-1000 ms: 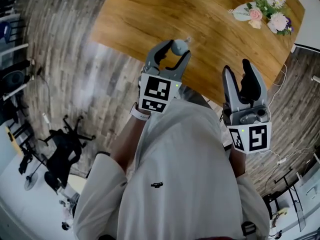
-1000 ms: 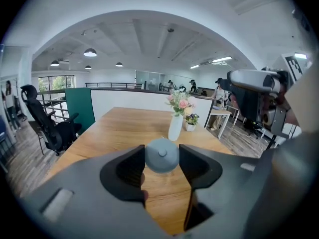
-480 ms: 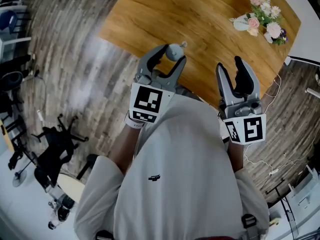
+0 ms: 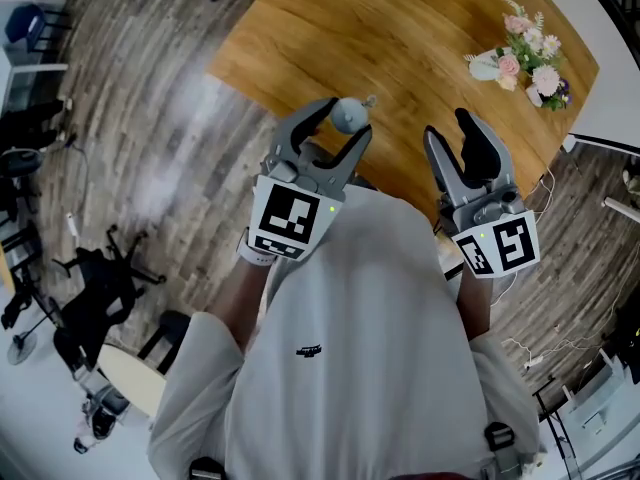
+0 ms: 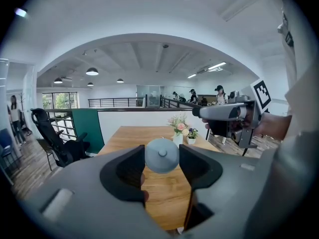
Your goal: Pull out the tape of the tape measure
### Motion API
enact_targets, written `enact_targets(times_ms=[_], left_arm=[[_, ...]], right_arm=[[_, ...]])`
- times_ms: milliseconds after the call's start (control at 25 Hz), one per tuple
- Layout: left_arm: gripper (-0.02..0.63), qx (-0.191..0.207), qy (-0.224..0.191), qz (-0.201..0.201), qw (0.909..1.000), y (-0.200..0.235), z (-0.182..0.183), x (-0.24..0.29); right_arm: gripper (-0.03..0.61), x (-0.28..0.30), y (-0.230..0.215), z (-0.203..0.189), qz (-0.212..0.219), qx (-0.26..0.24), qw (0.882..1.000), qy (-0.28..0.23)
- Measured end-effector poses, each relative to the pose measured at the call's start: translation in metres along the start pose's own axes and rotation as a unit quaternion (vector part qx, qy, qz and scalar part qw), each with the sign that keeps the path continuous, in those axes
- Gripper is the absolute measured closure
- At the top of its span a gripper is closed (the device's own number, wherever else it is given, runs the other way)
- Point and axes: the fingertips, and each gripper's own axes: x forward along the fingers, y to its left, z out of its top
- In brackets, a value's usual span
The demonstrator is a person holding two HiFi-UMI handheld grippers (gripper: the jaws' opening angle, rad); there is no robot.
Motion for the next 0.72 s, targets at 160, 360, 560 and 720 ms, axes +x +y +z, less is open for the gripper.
enact_targets(times_ms=[160, 360, 560, 720], left_arm=[[0.376, 0.010, -0.004, -0.012, 0.9999, -0.003, 0.002, -0.007], [0.376, 0.042, -0.005, -0.029, 0.9987, -0.012, 0.003, -0.010], [0.376, 0.079, -0.006, -0.063, 0.9948, -0.024, 0.004, -0.015], [0.376, 0.114, -0.004, -0.095, 0.9889, -0.035, 0.003, -0.019]], right_arm=[[0.385, 0.011, 0.015, 0.003, 0.058, 0.008, 0.998, 0.013], [0.391, 0.021, 0.029, -0.002, 0.140, 0.029, 0.989, 0.042], [0.391, 0.023, 0.043, -0.012, 0.214, 0.061, 0.972, 0.072], [0.391, 0.021, 0.051, -0.020, 0.277, 0.101, 0.952, 0.075]])
